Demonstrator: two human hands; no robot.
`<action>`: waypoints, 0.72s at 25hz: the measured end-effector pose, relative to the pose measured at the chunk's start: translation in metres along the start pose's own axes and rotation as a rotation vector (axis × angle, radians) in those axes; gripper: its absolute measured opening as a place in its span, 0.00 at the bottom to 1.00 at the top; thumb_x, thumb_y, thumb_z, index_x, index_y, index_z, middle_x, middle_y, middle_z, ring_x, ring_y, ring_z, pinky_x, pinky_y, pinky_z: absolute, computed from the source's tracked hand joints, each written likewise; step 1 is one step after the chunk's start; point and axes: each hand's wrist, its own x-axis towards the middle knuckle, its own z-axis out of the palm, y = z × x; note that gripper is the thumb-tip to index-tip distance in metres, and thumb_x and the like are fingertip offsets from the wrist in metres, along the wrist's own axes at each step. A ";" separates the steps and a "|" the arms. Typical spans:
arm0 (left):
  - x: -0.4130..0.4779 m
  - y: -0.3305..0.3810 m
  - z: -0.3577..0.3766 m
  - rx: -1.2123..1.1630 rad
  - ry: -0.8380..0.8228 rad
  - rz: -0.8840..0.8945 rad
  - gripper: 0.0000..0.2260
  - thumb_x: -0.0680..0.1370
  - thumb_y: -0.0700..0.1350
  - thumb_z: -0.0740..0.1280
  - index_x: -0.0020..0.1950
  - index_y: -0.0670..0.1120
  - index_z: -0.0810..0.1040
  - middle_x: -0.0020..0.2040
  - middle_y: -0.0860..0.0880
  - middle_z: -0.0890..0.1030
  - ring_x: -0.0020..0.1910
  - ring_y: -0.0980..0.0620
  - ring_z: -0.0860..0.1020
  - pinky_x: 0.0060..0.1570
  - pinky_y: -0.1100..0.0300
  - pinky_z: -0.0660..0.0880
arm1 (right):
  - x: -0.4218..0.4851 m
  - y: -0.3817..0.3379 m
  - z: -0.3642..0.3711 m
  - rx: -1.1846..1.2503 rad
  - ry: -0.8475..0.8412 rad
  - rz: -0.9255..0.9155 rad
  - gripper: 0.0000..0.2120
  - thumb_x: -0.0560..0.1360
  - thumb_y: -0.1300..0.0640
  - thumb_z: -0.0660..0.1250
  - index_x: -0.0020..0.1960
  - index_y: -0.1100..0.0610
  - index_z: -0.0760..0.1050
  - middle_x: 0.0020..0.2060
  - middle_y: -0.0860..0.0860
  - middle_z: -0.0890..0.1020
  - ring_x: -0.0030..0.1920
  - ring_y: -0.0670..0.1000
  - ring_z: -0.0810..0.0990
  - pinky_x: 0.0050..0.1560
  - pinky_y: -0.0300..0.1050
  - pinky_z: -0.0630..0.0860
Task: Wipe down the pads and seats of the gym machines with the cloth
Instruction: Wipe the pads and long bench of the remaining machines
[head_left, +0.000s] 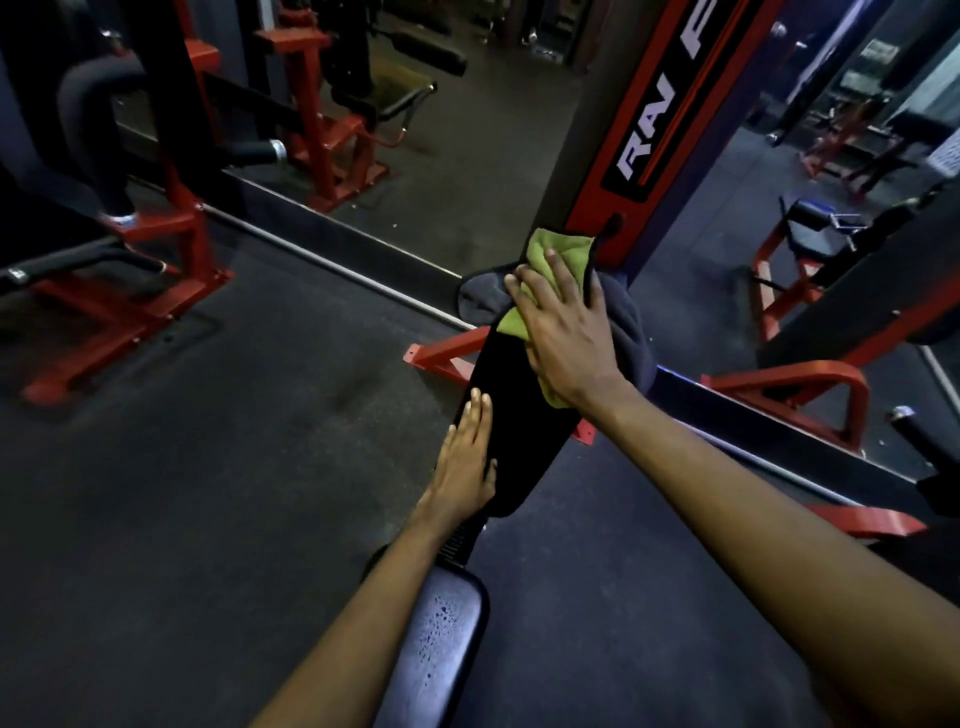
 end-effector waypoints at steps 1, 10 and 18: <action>-0.002 -0.003 0.000 0.009 -0.010 0.010 0.44 0.73 0.39 0.65 0.82 0.44 0.40 0.81 0.47 0.39 0.81 0.48 0.45 0.76 0.44 0.59 | 0.002 0.000 -0.002 -0.012 -0.015 -0.002 0.33 0.73 0.52 0.70 0.76 0.53 0.69 0.75 0.52 0.69 0.80 0.60 0.58 0.74 0.67 0.55; -0.006 -0.023 0.009 0.127 -0.044 0.061 0.45 0.74 0.44 0.62 0.81 0.47 0.35 0.80 0.52 0.31 0.81 0.52 0.42 0.78 0.45 0.54 | 0.019 -0.019 0.000 -0.190 -0.087 -0.188 0.19 0.72 0.53 0.69 0.62 0.57 0.79 0.66 0.56 0.78 0.74 0.61 0.69 0.76 0.67 0.52; -0.015 -0.052 0.023 0.288 -0.057 0.170 0.46 0.70 0.46 0.65 0.82 0.43 0.42 0.82 0.47 0.39 0.81 0.49 0.42 0.77 0.43 0.55 | 0.017 -0.060 0.022 -0.236 -0.277 -0.342 0.18 0.76 0.54 0.61 0.61 0.59 0.82 0.65 0.58 0.79 0.77 0.64 0.65 0.79 0.65 0.47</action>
